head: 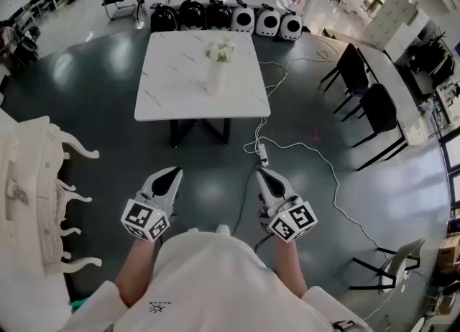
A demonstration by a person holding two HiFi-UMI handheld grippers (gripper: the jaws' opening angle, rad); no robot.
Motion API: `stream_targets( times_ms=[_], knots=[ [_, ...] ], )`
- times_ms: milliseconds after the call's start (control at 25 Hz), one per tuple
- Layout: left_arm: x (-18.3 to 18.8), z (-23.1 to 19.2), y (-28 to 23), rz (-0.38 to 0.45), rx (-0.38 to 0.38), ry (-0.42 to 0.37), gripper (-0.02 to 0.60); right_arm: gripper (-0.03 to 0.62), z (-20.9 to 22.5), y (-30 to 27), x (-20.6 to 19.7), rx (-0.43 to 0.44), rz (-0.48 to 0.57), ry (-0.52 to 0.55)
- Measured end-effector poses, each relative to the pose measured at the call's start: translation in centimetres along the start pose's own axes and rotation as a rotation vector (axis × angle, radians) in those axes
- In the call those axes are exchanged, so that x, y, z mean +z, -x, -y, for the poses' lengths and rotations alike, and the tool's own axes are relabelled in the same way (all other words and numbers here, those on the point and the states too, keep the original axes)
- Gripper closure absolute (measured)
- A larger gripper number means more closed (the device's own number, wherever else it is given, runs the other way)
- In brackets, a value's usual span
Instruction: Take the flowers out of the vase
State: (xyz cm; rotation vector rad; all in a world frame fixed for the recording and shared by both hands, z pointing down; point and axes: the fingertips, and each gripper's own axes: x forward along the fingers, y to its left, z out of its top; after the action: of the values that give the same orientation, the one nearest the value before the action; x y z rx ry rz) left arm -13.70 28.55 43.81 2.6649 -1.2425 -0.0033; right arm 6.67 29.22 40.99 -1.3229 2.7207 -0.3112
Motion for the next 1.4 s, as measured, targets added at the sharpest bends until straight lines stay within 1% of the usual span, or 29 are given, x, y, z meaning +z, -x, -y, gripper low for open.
stream_targets(
  times_ms=[280,520,880,1000,1400],
  knots=[
    [0.5,-0.3,1.0,0.01,-0.028,-0.01,0.592,0.592,-1.0,-0.4,0.5,-0.01,0.036,-0.023],
    [0.2,-2.0,2.8,0.007,-0.031,0.0,0.592,0.592,-2.8,-1.3,-0.4,-0.008,0.031,-0.047],
    [-0.4,-3.3,6.2,0.005,-0.043,0.002,0.593,0.592,-6.5,-1.9,-1.8,-0.009,0.014,-0.038],
    [-0.6,-3.5,7.0,0.008,-0.046,-0.007,0.593,0.592,-7.1,-1.9,-2.3,-0.009,0.006,-0.036],
    [-1.4,-4.8,9.1,0.007,-0.028,0.02,0.592,0.592,-9.1,-3.1,-2.8,0.013,-0.013,-0.027]
  ],
)
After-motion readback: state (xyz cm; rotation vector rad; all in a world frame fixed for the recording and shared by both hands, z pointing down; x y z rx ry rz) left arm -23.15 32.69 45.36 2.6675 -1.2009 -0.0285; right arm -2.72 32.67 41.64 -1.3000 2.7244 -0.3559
